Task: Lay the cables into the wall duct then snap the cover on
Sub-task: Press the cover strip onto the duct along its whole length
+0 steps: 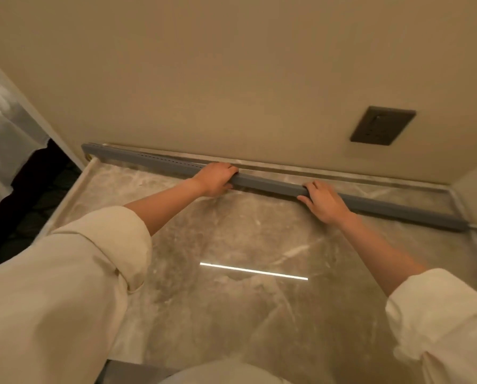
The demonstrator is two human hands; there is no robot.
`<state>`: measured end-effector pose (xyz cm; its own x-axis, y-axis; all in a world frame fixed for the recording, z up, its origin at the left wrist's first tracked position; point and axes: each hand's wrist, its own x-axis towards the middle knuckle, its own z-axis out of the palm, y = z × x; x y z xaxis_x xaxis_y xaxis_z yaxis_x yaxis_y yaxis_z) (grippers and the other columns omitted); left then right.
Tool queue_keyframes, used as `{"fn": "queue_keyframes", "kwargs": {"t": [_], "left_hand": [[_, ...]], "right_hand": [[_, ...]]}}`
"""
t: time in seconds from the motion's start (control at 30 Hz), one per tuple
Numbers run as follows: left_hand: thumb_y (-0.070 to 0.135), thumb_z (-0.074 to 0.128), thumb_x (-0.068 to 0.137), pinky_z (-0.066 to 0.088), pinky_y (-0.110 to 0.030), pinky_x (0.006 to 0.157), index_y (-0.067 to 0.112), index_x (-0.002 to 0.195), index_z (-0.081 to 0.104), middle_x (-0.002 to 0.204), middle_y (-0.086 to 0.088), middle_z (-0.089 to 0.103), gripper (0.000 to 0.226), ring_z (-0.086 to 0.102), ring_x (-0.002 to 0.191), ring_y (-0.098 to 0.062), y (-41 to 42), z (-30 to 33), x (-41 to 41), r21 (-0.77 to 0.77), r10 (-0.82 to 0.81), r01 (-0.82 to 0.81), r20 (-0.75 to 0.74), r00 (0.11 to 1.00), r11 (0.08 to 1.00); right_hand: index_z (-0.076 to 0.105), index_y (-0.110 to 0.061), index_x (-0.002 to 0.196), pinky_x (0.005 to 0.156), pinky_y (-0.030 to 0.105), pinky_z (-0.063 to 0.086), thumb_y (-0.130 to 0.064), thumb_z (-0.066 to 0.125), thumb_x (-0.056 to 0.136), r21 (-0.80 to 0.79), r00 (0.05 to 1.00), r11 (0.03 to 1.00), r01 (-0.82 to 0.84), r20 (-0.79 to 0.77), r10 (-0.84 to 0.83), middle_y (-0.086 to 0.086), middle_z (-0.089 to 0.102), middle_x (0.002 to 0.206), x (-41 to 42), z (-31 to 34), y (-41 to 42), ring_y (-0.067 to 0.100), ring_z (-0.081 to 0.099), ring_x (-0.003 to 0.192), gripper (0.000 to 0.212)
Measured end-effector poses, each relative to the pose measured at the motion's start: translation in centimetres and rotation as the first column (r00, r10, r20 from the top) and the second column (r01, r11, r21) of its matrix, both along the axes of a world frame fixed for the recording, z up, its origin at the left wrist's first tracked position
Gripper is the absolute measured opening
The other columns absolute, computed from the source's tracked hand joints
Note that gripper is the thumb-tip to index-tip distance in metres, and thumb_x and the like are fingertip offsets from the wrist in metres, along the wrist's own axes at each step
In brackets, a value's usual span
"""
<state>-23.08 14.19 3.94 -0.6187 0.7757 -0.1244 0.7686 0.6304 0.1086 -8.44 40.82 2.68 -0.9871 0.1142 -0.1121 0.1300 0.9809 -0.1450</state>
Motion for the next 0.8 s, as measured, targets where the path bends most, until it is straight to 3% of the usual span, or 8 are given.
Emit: {"fn": "queue_keyframes", "kwargs": {"t": [0.23, 0.43, 0.67, 0.8], "left_hand": [[0.009, 0.05, 0.09, 0.044, -0.044, 0.087, 0.004, 0.118, 0.052, 0.113, -0.021, 0.058, 0.029, 0.054, 0.103, -0.036, 4.2, -0.3, 2.2, -0.011, 0.003, -0.004, -0.079, 0.997, 1.0], [0.008, 0.052, 0.088, 0.046, -0.047, 0.087, 0.004, 0.119, 0.047, 0.114, -0.02, 0.055, 0.032, 0.053, 0.103, -0.036, 4.9, -0.1, 2.9, -0.07, 0.04, -0.055, -0.208, 0.977, 0.996], [-0.006, 0.054, 0.081, 0.04, -0.043, 0.071, 0.002, 0.108, 0.046, 0.104, -0.02, 0.054, 0.03, 0.051, 0.093, -0.036, 6.9, 1.0, 1.7, -0.011, 0.135, -0.146, -0.319, 0.938, 0.989], [-0.008, 0.06, 0.075, 0.042, -0.043, 0.074, 0.0, 0.11, 0.047, 0.105, -0.021, 0.053, 0.038, 0.051, 0.094, -0.037, 7.5, 0.6, 1.1, 0.012, 0.144, -0.149, -0.343, 0.928, 0.989]], "right_hand": [[0.048, -0.009, 0.125, 0.099, 0.041, 0.04, -0.042, 0.042, 0.096, 0.054, 1.0, 0.998, 0.018, -0.005, -0.018, 0.013, 0.055, 0.12, 4.4, -0.1, 7.0, 0.029, 0.051, 0.11, 0.044], [0.055, -0.012, 0.117, 0.093, 0.037, 0.04, -0.041, 0.049, 0.093, 0.256, 0.988, 0.955, -0.15, -0.002, 0.156, 0.01, 0.061, 0.116, 2.8, 0.7, 9.7, 0.027, 0.054, 0.107, 0.039], [0.058, -0.004, 0.113, 0.085, 0.041, 0.04, -0.037, 0.058, 0.088, 0.408, 0.971, 0.908, -0.099, -0.159, 0.177, 0.019, 0.058, 0.109, -0.8, 2.9, 12.1, 0.034, 0.05, 0.102, 0.042], [0.057, -0.002, 0.115, 0.084, 0.041, 0.04, -0.038, 0.058, 0.088, 0.458, 0.973, 0.885, -0.083, -0.154, 0.171, 0.019, 0.056, 0.11, -1.3, 2.6, 12.5, 0.034, 0.049, 0.102, 0.045]]}}
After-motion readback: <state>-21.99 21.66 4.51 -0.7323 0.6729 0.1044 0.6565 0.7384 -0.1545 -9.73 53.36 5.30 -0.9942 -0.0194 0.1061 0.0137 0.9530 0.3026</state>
